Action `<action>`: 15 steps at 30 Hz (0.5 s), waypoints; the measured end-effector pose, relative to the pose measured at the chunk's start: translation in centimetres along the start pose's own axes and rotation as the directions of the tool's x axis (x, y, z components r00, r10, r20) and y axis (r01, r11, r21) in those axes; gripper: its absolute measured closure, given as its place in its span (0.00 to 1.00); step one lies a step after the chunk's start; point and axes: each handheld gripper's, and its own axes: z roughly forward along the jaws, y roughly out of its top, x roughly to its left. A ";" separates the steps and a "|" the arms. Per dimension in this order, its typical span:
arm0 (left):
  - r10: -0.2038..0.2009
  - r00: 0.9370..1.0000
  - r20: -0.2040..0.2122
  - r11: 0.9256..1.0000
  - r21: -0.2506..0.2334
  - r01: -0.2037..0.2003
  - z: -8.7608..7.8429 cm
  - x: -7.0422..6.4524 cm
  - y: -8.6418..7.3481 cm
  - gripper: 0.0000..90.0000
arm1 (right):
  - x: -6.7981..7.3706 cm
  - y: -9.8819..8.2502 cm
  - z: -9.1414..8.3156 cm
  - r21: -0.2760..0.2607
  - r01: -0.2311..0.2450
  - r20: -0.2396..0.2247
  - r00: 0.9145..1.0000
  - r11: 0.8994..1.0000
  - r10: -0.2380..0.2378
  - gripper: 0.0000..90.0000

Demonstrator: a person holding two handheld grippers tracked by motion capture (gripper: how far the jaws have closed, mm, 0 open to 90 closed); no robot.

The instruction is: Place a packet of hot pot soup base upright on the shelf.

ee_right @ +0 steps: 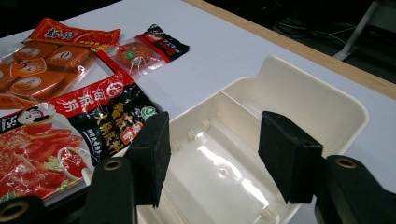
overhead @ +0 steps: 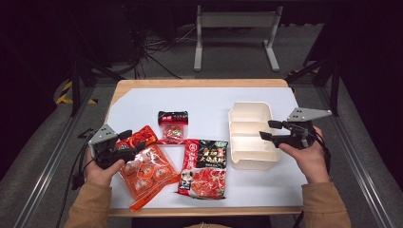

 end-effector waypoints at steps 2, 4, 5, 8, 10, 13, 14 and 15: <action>-0.004 1.000 0.012 1.000 -0.005 0.004 0.1 -0.1 0.4 0.31 | 0.0 -0.1 0.0 0.003 -0.002 0.004 1.000 1.000 0.002 0.48; -0.006 1.000 0.007 1.000 -0.009 0.006 0.1 -0.3 0.8 0.31 | 0.0 -0.1 -0.1 0.002 -0.003 0.005 1.000 1.000 0.003 0.48; -0.006 1.000 0.009 1.000 -0.008 0.006 0.1 -0.4 0.9 0.30 | 0.0 -0.1 -0.2 0.001 -0.003 0.006 1.000 1.000 0.003 0.48; -0.001 1.000 0.018 1.000 -0.011 0.002 0.2 -0.8 1.4 0.29 | 0.0 -0.1 -0.3 -0.003 -0.002 0.008 1.000 1.000 0.002 0.48; 0.005 1.000 0.022 1.000 -0.009 -0.005 0.2 -0.8 1.6 0.29 | 0.0 -0.1 -0.3 -0.004 -0.001 0.008 1.000 1.000 0.001 0.48; 0.004 1.000 0.026 1.000 -0.008 -0.004 0.4 -1.1 1.9 0.29 | 0.0 -0.2 -0.3 -0.003 -0.003 0.010 1.000 1.000 0.003 0.48; 0.004 1.000 0.027 1.000 -0.007 -0.004 0.4 -1.1 1.9 0.29 | -0.1 -0.2 -0.3 -0.004 -0.004 0.009 1.000 1.000 0.004 0.48; -0.004 0.999 0.035 1.000 -0.003 0.005 0.5 -1.2 2.0 0.28 | -0.1 -0.2 -0.3 -0.005 -0.005 0.010 1.000 1.000 0.005 0.47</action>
